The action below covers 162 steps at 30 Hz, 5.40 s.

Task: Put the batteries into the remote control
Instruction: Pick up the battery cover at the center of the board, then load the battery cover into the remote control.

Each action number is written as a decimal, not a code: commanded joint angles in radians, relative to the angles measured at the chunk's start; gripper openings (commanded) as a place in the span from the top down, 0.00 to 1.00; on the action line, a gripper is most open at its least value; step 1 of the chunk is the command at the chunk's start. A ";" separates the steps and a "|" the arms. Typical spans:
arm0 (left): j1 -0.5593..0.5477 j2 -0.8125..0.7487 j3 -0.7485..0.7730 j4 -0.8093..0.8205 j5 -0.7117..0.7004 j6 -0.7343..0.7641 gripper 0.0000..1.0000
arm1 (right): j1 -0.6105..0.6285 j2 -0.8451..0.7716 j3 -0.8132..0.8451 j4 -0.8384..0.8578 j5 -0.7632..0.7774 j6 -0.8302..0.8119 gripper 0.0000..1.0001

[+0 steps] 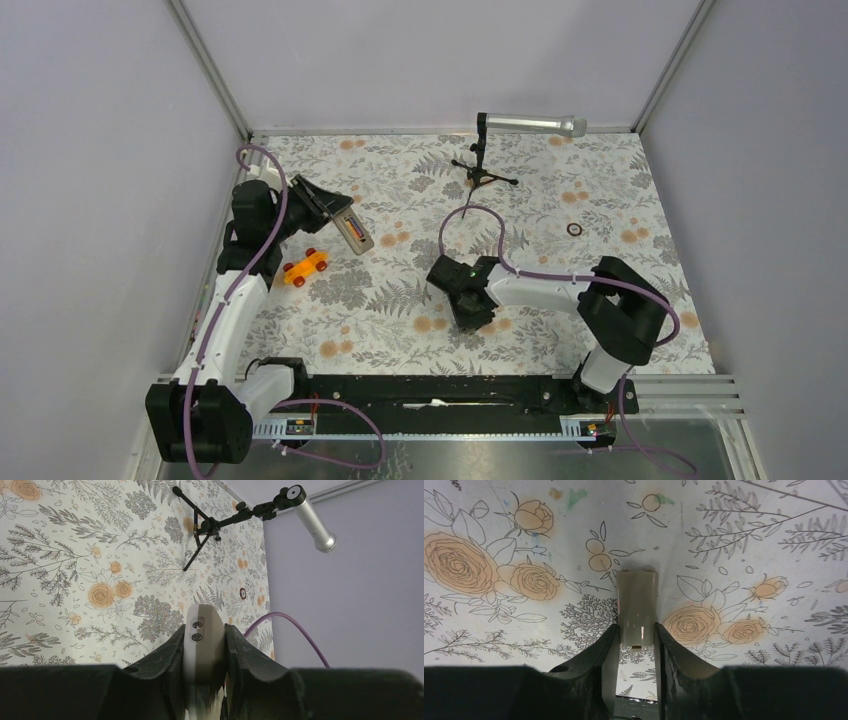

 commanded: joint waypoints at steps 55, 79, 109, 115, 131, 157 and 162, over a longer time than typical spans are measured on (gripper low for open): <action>-0.496 0.113 -0.110 0.597 -0.010 0.034 1.00 | 0.011 -0.272 0.373 0.092 0.024 -0.210 0.75; -0.501 0.069 -0.152 0.668 0.046 -0.036 1.00 | -0.011 -0.121 0.572 -0.133 -0.045 -0.124 0.69; -0.498 0.169 -0.042 0.551 0.179 -0.250 1.00 | -0.051 -0.015 0.713 -0.273 -0.046 -0.143 0.53; -0.478 0.180 -0.042 0.523 0.174 -0.252 1.00 | -0.052 -0.028 0.723 -0.269 -0.054 -0.138 0.43; -0.369 0.230 -0.050 0.674 0.214 -0.390 1.00 | -0.161 -0.351 0.357 0.183 -0.290 0.064 0.00; -0.360 0.205 -0.038 0.859 0.246 -0.662 1.00 | -0.255 -0.458 0.146 0.477 -0.442 0.232 0.41; -0.360 0.194 -0.018 0.843 0.246 -0.683 1.00 | -0.262 -0.442 0.149 0.477 -0.454 0.229 0.54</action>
